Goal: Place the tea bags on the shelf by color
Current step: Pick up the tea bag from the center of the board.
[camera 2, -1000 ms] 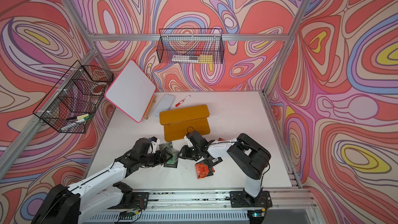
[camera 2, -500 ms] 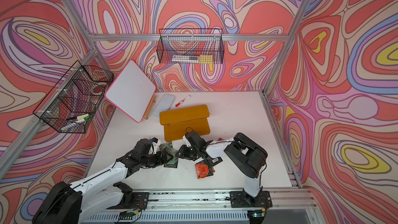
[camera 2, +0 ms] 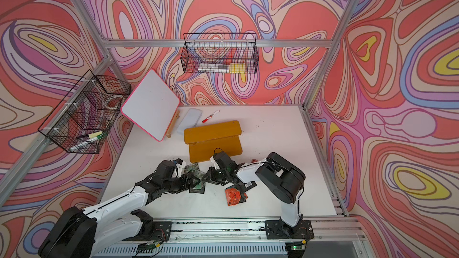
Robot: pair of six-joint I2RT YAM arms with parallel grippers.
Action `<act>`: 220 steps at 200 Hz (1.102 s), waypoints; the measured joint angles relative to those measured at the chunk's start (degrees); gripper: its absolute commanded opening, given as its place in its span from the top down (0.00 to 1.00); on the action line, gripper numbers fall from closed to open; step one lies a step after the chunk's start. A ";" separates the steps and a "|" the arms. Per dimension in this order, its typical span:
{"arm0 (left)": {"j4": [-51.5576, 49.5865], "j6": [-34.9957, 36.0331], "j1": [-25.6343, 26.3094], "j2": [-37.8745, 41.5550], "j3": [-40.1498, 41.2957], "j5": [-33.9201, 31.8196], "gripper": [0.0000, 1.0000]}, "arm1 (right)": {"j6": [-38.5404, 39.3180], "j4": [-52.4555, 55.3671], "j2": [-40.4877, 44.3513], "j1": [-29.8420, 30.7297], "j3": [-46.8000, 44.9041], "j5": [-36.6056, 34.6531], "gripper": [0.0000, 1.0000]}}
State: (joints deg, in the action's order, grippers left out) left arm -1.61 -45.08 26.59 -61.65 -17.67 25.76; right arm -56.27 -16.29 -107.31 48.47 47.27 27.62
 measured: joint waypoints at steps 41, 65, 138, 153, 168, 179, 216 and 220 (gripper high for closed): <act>0.35 -0.07 0.09 0.02 0.17 0.00 0.24 | -0.37 -0.50 0.02 0.00 -0.04 0.35 0.94; 0.37 -0.37 0.09 0.02 0.20 0.00 0.25 | -0.37 -0.90 0.04 0.00 -0.13 0.50 0.98; -0.96 -1.09 0.13 5.42 0.98 -2.73 0.19 | 1.11 -0.35 2.91 0.00 -1.49 0.52 1.00; -2.25 -1.29 0.13 8.63 1.01 -4.04 0.18 | 1.90 0.02 4.33 0.00 -1.75 0.50 1.00; -3.63 -1.31 0.13 12.26 1.01 -5.51 0.17 | 2.67 0.52 5.99 0.00 -1.97 0.55 1.00; -4.85 -1.25 0.13 14.88 1.01 -6.56 0.16 | 3.23 0.74 7.28 0.00 -1.97 0.57 1.00; -8.28 -0.22 0.13 20.90 0.98 -8.59 0.15 | 5.35 1.84 11.17 0.00 -1.97 0.76 1.00; -8.48 0.09 0.13 21.14 0.98 -8.57 0.15 | 5.73 2.23 11.61 0.00 -1.97 0.74 1.00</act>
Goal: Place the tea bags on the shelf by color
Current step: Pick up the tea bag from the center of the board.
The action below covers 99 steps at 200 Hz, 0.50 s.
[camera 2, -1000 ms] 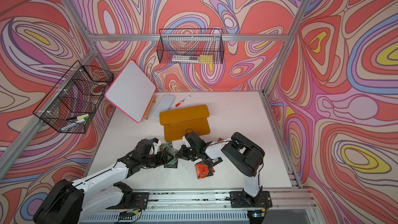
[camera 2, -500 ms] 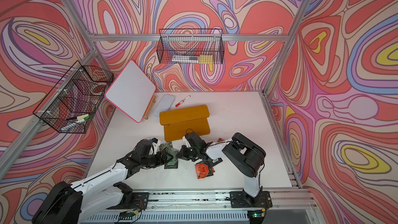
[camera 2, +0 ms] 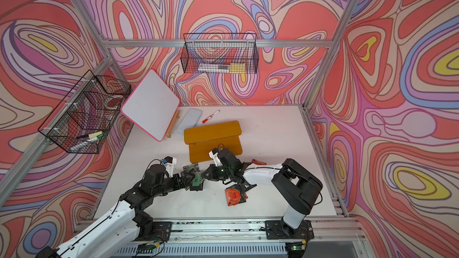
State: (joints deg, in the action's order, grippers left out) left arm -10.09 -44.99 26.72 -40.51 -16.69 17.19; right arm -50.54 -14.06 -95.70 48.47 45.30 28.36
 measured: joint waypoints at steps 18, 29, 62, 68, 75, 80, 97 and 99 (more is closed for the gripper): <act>-0.50 0.81 0.00 0.44 0.00 0.26 0.16 | 1.44 1.79 1.81 -0.02 0.09 0.02 1.00; -0.46 1.42 0.00 0.44 0.00 0.92 0.16 | 2.21 2.69 2.75 -0.17 0.15 0.22 1.00; 2.45 2.10 0.00 0.42 -0.02 5.77 0.17 | 4.02 3.96 6.29 -2.62 0.20 2.75 1.00; 3.04 2.10 0.00 0.42 -0.07 6.67 0.17 | 4.50 4.24 6.97 -3.34 0.28 3.10 1.00; 3.74 2.12 0.00 0.39 -0.22 7.65 0.16 | 5.11 4.92 7.85 -4.17 0.55 3.48 1.00; 4.04 2.10 0.00 0.39 -0.46 8.22 0.15 | 5.75 5.53 8.41 -4.74 0.81 3.69 1.00; 4.07 2.12 0.00 0.92 -1.62 8.90 0.11 | 7.67 8.39 9.88 -6.54 2.73 4.55 1.00; 3.98 2.12 0.00 1.16 -1.86 8.83 0.10 | 8.02 8.81 10.08 -6.78 3.08 4.66 1.00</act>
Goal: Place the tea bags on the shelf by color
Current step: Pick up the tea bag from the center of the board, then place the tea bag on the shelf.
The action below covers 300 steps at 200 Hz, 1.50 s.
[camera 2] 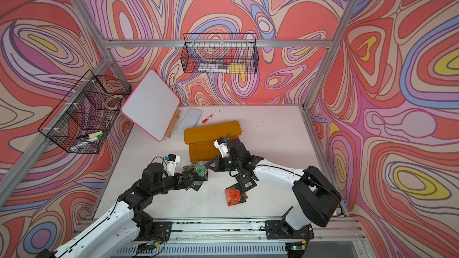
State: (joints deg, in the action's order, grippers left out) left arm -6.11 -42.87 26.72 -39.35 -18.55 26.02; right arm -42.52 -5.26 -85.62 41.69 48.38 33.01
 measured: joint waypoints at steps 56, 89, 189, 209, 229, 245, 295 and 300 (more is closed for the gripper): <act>-6.47 1.29 -0.02 4.39 -9.53 -4.37 0.01 | 6.62 10.99 1.64 -5.73 11.28 2.38 1.00; -11.69 2.43 -0.09 2.49 -16.44 -9.05 0.01 | 10.10 16.52 -1.49 -7.32 20.28 3.98 1.00; -18.45 5.20 -0.59 0.63 -21.42 -21.81 0.01 | 16.00 27.58 -21.59 -11.41 43.45 8.76 1.00; -18.45 5.46 -0.85 0.63 -21.42 -22.99 0.01 | 16.50 28.92 -24.76 -11.82 46.75 9.70 1.00; -18.43 5.42 -0.90 0.68 -21.42 -23.58 0.01 | 16.96 29.59 -27.56 -12.11 49.70 10.64 1.00; -18.29 5.35 -0.90 0.87 -21.24 -23.67 0.01 | 17.20 30.08 -29.42 -12.20 51.52 11.47 1.00; -17.42 4.24 -0.90 2.19 -19.21 -23.56 0.01 | 17.62 31.08 -34.67 -12.39 57.37 13.81 1.00; -17.42 4.04 -0.90 2.19 -19.08 -23.50 0.01 | 17.62 31.08 -35.23 -12.39 58.03 14.10 1.00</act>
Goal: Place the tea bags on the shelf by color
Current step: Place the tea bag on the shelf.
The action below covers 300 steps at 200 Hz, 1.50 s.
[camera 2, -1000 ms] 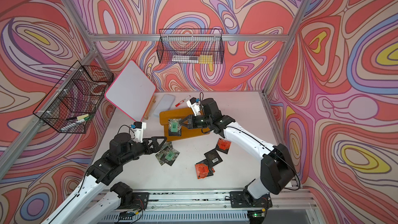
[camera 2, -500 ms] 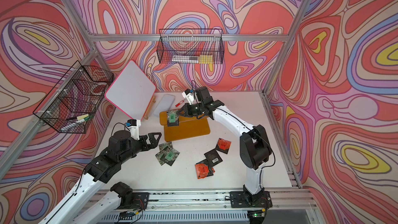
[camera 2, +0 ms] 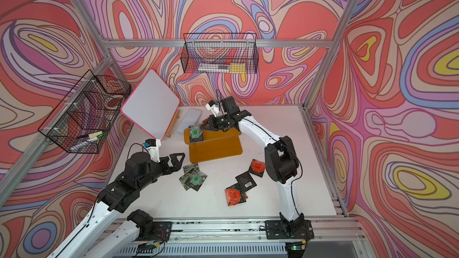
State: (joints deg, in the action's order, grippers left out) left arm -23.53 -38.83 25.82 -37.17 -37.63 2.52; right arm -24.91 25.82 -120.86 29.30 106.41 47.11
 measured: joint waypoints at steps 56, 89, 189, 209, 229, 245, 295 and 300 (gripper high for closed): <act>0.17 -0.22 0.00 0.63 0.52 0.07 0.01 | 0.02 1.99 -5.38 -0.04 6.16 2.75 1.00; 0.20 -0.31 0.00 1.16 0.66 0.04 0.01 | 0.59 3.58 -7.13 -0.04 8.17 3.61 1.00; 0.28 -0.63 0.00 1.86 1.36 0.00 0.01 | 1.09 6.10 -8.59 -0.50 10.64 3.93 0.94; 0.28 -0.63 0.00 2.03 1.38 -0.13 0.01 | 1.27 6.29 -8.94 -0.50 11.37 3.89 0.91; 0.28 -0.63 0.00 2.25 1.38 -0.20 0.01 | 1.49 6.86 -9.22 -0.50 11.78 3.67 0.89; 0.28 -0.63 -0.02 2.25 1.38 -0.20 0.01 | 1.53 7.32 -9.29 -0.50 11.87 3.45 0.87; 0.28 -0.66 -0.04 2.25 1.38 -0.20 0.01 | 1.77 8.35 -9.55 -0.50 12.85 2.67 0.82; 0.28 -0.66 -0.04 2.25 1.40 -0.20 0.01 | 1.77 8.37 -9.55 -0.50 12.90 2.56 0.81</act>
State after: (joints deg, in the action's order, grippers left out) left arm -23.24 -39.48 25.78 -34.92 -36.23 2.33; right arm -23.14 34.20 -130.41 28.80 119.31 49.67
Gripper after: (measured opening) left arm 0.994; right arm 0.172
